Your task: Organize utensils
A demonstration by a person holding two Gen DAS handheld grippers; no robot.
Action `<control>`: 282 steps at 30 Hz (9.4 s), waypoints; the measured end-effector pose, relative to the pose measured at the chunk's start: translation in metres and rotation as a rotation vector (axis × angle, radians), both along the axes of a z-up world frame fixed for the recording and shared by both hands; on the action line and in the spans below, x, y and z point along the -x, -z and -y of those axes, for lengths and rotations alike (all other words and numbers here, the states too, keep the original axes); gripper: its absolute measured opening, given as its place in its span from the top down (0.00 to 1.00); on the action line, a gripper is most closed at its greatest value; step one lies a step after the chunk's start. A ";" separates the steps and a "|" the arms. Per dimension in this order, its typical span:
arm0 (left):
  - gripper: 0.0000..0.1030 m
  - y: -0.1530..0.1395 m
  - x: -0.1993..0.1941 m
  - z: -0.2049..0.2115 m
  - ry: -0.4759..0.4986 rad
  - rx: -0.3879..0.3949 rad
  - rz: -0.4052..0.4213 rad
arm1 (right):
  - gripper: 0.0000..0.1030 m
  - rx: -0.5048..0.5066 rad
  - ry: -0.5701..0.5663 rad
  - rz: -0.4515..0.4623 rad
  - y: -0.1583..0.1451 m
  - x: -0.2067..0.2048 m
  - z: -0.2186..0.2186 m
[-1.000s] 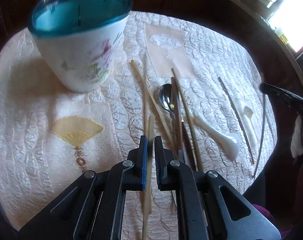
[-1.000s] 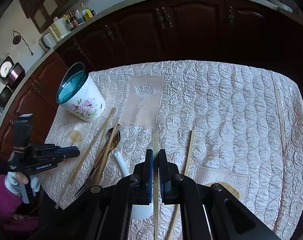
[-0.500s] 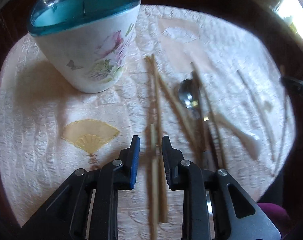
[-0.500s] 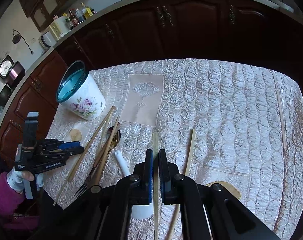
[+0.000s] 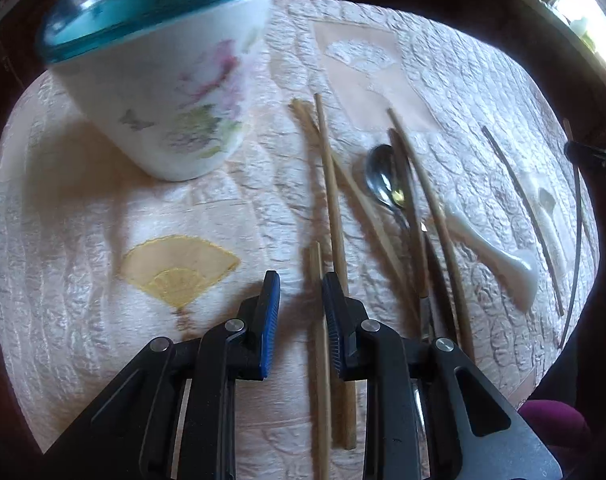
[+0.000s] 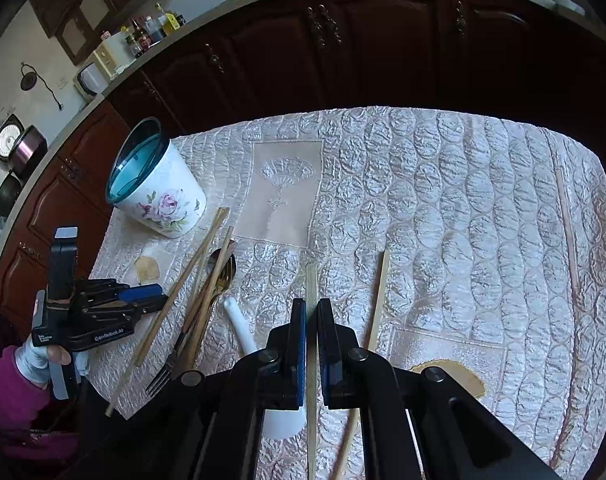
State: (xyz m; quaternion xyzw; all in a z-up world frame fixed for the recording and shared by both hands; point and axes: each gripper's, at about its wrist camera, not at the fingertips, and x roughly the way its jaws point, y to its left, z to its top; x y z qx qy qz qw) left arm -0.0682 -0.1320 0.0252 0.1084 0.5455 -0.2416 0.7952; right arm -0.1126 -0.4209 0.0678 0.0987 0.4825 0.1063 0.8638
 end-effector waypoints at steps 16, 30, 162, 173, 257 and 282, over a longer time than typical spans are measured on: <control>0.96 -0.058 0.000 -0.029 -0.047 0.166 0.043 | 0.95 -0.024 -0.086 0.084 -0.039 0.001 -0.028; 0.96 -0.206 -0.007 -0.092 -0.152 0.406 0.263 | 0.95 -0.154 -0.229 0.292 -0.134 -0.028 -0.086; 0.94 0.012 -0.010 0.004 -0.124 0.119 0.023 | 0.94 -0.227 -0.088 -0.075 0.045 -0.035 -0.097; 0.95 0.011 0.044 -0.048 -0.164 0.100 -0.037 | 0.95 -0.269 -0.178 -0.093 0.042 -0.012 -0.128; 0.96 -0.252 0.017 -0.120 -0.242 0.325 0.458 | 0.95 -0.110 -0.289 0.355 -0.182 -0.040 -0.154; 0.96 -0.218 -0.097 -0.085 -0.298 0.209 0.437 | 0.95 -0.014 -0.243 0.295 -0.155 -0.162 -0.179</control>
